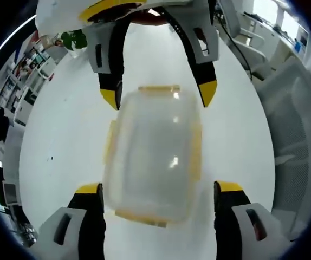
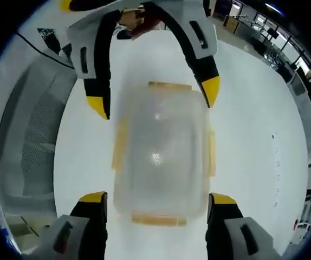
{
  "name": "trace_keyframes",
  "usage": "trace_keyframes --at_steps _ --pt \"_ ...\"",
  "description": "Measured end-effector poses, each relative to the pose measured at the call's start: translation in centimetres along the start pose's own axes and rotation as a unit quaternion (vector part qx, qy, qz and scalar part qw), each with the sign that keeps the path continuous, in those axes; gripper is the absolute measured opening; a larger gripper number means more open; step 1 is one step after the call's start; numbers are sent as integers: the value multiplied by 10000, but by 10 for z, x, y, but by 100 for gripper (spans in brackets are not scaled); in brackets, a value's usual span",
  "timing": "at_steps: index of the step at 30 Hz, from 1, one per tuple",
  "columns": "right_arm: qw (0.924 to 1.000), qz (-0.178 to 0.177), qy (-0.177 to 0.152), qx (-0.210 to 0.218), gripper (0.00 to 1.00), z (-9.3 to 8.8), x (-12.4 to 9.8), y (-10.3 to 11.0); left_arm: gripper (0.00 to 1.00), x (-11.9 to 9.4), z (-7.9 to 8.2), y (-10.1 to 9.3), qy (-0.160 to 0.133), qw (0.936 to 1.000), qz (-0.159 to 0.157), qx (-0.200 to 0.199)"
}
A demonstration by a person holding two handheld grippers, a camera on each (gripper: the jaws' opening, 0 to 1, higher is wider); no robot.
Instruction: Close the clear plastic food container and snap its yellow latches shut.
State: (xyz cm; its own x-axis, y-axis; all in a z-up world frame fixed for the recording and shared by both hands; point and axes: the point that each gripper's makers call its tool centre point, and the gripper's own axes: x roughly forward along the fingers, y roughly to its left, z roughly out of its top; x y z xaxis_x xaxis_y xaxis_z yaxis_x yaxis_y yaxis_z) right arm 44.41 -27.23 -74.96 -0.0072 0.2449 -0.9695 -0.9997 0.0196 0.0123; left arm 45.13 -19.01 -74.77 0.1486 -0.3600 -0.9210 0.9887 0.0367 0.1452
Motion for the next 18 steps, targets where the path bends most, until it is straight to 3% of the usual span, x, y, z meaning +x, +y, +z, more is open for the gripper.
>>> trace_keyframes --at_steps 5,14,18 --pt "9996 -218 127 -138 77 -3 7 -1 82 7 -8 4 266 9988 119 384" --pt "9988 -454 142 -127 73 -4 10 -3 83 18 -12 10 439 9974 183 536" --pt "9988 -453 148 -141 73 -3 10 -3 77 17 -12 15 428 9976 303 456"
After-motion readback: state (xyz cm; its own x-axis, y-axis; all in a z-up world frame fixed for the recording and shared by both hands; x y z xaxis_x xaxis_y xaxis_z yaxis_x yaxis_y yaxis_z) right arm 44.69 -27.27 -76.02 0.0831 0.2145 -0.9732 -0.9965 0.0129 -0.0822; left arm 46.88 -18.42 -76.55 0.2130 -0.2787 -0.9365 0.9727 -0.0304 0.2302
